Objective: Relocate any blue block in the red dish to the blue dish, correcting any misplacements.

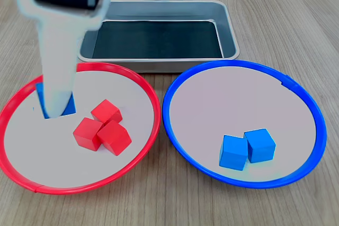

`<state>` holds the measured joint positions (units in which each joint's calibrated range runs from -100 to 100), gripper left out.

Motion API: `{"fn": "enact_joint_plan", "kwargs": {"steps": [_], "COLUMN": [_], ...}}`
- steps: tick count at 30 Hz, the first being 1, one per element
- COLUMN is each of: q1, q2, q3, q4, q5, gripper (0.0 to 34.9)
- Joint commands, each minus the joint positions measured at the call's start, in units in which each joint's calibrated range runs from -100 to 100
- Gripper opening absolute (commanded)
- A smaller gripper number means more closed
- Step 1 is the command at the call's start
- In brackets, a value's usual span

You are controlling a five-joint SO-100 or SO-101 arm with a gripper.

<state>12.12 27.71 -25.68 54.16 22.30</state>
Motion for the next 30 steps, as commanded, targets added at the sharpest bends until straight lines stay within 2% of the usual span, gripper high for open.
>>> {"fn": "enact_joint_plan", "kwargs": {"steps": [1, 7, 12, 30], "q1": [-4.92, -13.49, -18.48, -21.39], "q2": [-8.05, -14.19, -16.49, -2.08], "q3": [1.33, 6.97, 13.53, 3.15], "q4": [3.99, 10.10, 12.74, 14.47], "q5": [-1.90, -5.27, -8.25, -11.97], "gripper": [0.4, 0.4, 0.4, 0.4]}}
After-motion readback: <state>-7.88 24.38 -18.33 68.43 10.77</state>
